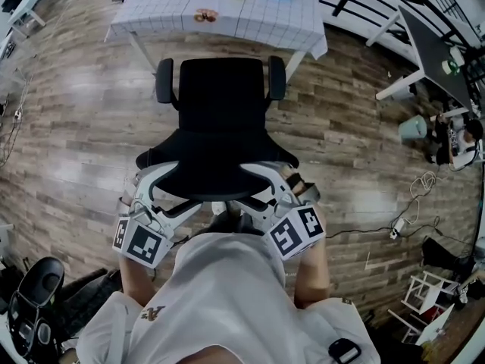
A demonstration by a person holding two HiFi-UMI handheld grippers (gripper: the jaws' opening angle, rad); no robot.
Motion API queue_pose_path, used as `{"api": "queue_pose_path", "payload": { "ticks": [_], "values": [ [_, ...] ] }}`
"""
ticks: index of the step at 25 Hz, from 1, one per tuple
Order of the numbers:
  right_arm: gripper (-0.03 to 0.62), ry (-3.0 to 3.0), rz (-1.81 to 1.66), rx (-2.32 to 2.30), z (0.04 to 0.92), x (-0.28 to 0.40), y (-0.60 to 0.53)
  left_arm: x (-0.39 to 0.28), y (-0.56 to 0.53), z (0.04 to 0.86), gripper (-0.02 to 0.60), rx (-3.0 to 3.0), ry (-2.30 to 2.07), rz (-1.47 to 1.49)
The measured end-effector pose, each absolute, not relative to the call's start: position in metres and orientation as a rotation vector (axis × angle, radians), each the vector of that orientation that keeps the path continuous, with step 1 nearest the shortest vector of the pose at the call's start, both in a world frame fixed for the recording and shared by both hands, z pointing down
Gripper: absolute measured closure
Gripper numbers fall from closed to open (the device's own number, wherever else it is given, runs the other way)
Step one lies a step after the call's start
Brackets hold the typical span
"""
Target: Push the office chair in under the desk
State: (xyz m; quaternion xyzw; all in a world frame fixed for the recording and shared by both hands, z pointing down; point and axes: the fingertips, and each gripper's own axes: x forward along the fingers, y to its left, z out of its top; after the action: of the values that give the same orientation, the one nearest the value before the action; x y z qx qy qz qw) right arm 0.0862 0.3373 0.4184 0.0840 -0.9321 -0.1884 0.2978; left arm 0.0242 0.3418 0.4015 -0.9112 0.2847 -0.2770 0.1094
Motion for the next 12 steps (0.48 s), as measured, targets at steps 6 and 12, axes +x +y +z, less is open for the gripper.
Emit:
{"api": "queue_pose_path", "payload": {
  "ticks": [6,12],
  "values": [
    [0.298,-2.472,-0.499,0.232,0.418,0.088,0.316,0.025,0.321,0.401,0.215,-2.682,0.824,-0.827],
    [0.298,-2.482,-0.497,0.221,0.417,0.094,0.3,0.032,0.304,0.401,0.215,-2.694,0.825,-0.839]
  ]
}}
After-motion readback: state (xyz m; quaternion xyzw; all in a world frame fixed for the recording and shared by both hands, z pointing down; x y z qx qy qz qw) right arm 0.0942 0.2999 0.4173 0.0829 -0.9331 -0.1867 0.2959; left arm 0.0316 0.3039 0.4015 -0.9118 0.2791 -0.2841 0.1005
